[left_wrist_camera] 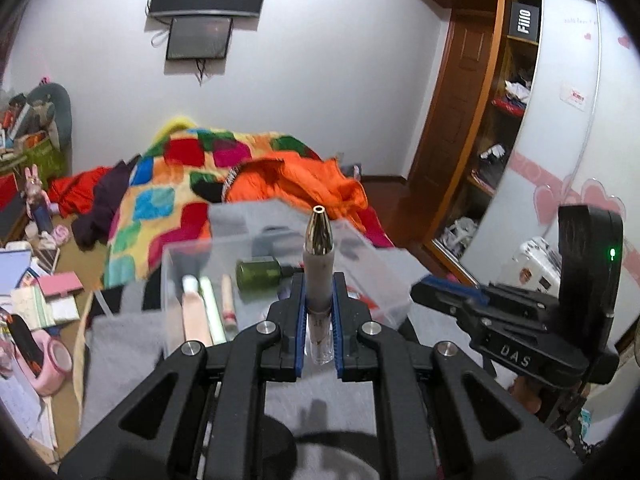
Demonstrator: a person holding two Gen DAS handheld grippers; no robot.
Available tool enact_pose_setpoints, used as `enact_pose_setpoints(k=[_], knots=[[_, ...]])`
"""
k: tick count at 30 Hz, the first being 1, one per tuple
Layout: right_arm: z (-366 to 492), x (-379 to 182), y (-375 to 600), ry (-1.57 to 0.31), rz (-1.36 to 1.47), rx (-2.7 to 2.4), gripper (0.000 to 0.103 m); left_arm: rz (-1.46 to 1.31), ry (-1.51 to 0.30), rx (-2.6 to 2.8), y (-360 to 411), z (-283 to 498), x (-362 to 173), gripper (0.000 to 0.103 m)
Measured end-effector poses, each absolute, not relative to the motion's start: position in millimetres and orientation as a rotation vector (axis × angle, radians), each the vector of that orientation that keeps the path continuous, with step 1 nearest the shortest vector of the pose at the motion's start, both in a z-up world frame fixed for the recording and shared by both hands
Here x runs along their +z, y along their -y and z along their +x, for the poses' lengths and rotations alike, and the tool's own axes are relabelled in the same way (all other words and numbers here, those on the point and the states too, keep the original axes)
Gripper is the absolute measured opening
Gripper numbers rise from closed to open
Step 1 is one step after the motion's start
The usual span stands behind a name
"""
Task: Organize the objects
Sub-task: 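Carry the white pen into the clear box and open the left tool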
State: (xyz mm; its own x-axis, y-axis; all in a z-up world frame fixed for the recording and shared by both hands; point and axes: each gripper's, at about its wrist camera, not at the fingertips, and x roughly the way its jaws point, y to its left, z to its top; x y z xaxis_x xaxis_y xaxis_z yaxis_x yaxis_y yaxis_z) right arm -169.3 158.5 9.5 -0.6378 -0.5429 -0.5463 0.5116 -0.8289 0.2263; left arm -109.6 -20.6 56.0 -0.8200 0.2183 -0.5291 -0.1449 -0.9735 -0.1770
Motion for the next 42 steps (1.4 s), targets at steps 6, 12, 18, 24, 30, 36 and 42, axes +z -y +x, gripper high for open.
enact_pose_setpoints(k=[6,12,18,24,30,36,42], knots=[[-186.7,8.2,-153.5,0.049,0.834,-2.436,0.011,-0.866,0.219,2.862,36.3,-135.0,50.9,0.01],[-202.7,-12.8,-138.1,-0.014,0.905,-2.434,0.011,-0.978,0.322,2.788,41.6,-162.1,20.1,0.01],[-208.5,-31.0,-129.7,-0.092,0.962,-2.426,0.012,-1.086,0.371,2.759,46.4,-177.3,-4.8,0.011],[-199.4,-26.3,-150.7,-0.062,0.933,-2.459,0.03,-1.118,0.344,2.781,52.6,-176.3,-13.6,0.021],[-178.8,-36.1,-176.1,-0.109,0.966,-2.487,0.032,-1.136,0.295,2.812,51.5,-170.8,-18.8,0.03],[-178.0,-74.0,-181.9,-0.151,1.12,-2.46,0.031,-1.109,0.212,2.861,40.5,-154.1,-21.8,0.054],[-189.0,-90.5,-172.6,-0.169,1.178,-2.436,0.031,-1.053,0.027,2.945,24.7,-129.5,-17.9,0.077]])
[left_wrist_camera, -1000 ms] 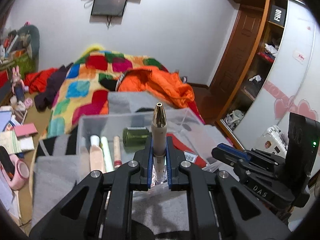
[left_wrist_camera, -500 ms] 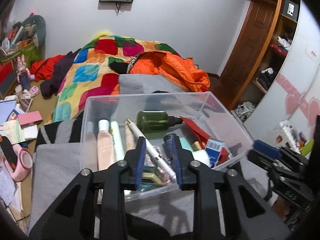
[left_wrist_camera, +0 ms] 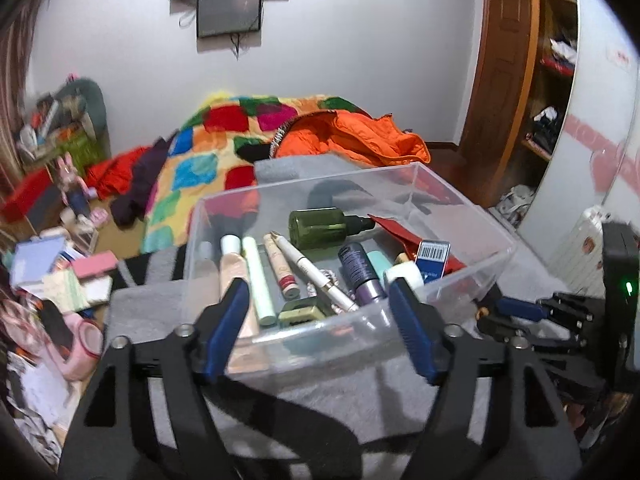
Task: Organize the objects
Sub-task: 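Carry the white pen into the clear box and open the left tool, then grasp the brown ball with the right tool and drop it into the box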
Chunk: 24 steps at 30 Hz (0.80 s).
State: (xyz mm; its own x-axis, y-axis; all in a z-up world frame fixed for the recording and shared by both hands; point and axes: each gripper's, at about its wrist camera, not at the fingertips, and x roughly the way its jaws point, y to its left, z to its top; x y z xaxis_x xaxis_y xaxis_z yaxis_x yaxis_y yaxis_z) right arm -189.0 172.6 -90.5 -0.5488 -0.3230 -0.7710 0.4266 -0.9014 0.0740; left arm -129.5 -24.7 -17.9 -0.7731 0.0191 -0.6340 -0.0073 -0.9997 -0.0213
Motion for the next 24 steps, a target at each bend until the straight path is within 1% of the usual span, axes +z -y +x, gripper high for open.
enact_pose_setpoints(k=[1,3,5,6,10,12,15,18,24], knots=[[-190.4,-92.4,-171.0,-0.17,1.184,-2.429,0.031,-1.039,-0.003,2.958,21.6,-124.3,-18.3,0.078],[-191.1,-96.7,-167.5,-0.177,1.192,-2.434,0.027,-1.029,-0.03,2.965,18.0,-119.8,-19.0,0.08],[-188.9,-96.6,-164.8,-0.197,1.18,-2.446,0.015,-1.028,-0.049,2.964,14.3,-116.1,-21.3,0.081],[-187.7,-95.4,-164.4,-0.2,1.176,-2.444,0.012,-1.03,-0.052,2.962,12.8,-115.0,-22.7,0.081],[-181.8,-84.3,-163.9,-0.192,1.128,-2.446,0.012,-1.049,-0.026,2.946,10.9,-110.4,-27.9,0.081],[-175.8,-72.4,-164.4,-0.178,1.085,-2.442,0.012,-1.058,-0.013,2.945,11.8,-108.1,-29.7,0.085],[-168.1,-51.5,-166.4,-0.12,1.016,-2.417,0.012,-1.052,0.013,2.952,14.8,-102.1,-30.2,0.088],[-161.2,-29.6,-168.0,-0.073,0.936,-2.419,0.012,-1.044,0.046,2.963,19.8,-97.4,-28.5,0.089],[-172.6,-9.4,-149.7,-0.104,0.87,-2.494,0.012,-1.038,0.105,2.964,25.0,-92.6,-24.6,0.089]])
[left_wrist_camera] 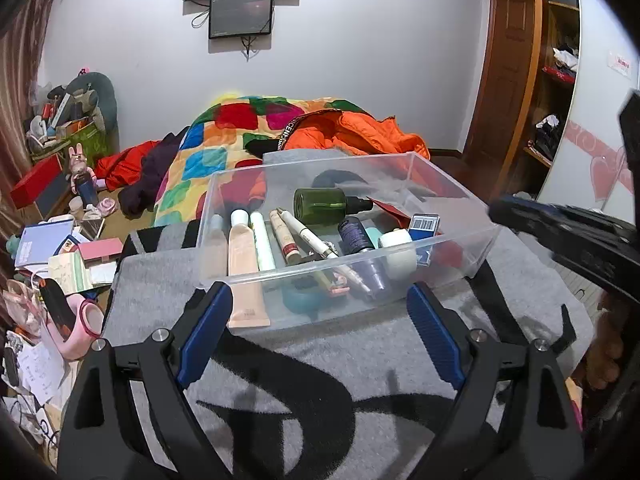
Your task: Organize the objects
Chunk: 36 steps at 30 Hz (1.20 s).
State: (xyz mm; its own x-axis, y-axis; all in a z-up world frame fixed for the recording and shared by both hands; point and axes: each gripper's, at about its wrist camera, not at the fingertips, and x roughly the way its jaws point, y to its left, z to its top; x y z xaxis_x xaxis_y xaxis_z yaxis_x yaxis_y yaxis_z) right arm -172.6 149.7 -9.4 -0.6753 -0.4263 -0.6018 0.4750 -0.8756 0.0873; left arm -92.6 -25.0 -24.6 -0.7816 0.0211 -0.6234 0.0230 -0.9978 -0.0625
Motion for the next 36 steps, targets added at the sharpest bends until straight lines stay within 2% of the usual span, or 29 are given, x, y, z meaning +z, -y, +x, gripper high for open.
enact_pose_setpoints(k=[6,8,10,18,22,28,36], knots=[[-186.9,-18.0,-134.4,-0.17,0.917,-2.522,0.015,1.014,-0.124,-2.97,25.6,-84.8,-21.3,0.089],[-181.8,-17.1,-137.0,-0.156,0.907,-2.513,0.027,1.003,-0.141,-2.973,26.7,-82.5,-18.5,0.089],[-176.9,-13.4,-140.1,-0.142,0.886,-2.511,0.035,0.992,-0.163,-2.975,28.7,-81.1,-15.9,0.089],[-151.6,4.1,-147.6,-0.133,0.82,-2.487,0.037,0.952,-0.219,-2.978,32.5,-72.2,-6.3,0.09],[-132.1,7.8,-151.0,-0.13,0.777,-2.483,0.058,0.945,-0.211,-2.975,30.3,-66.1,-4.5,0.09],[-112.1,8.4,-157.0,-0.134,0.742,-2.485,0.073,0.926,-0.222,-2.985,27.8,-55.7,-2.3,0.093],[-97.8,7.5,-161.2,-0.135,0.735,-2.488,0.077,0.926,-0.204,-2.997,20.4,-45.8,-1.5,0.095]])
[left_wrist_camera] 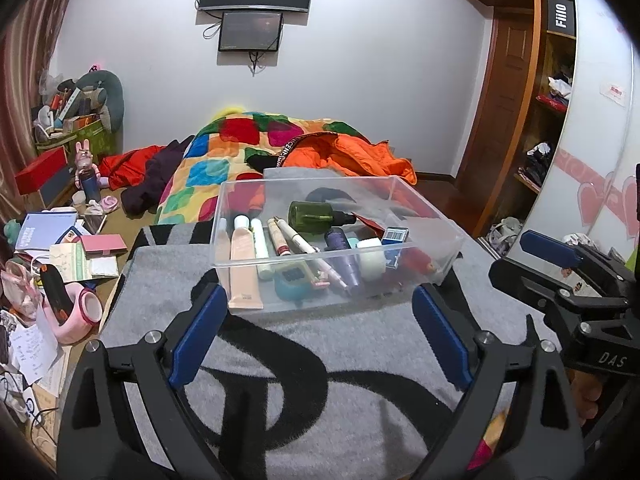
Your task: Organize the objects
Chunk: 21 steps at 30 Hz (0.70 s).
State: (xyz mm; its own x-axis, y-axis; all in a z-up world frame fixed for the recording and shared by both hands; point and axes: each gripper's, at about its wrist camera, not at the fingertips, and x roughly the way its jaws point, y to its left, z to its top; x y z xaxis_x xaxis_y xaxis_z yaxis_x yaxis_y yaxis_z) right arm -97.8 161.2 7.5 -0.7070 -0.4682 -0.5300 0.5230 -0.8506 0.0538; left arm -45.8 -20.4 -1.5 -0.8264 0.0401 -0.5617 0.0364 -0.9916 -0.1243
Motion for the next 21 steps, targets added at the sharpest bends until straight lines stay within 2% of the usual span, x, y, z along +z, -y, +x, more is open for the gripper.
enact_pose_setpoints(k=[21], knots=[[-98.2,3.7,-166.5,-0.098,0.761,-2.474,0.081,-0.93,0.258,2.978,21.1,-39.9,-2.7,0.096]])
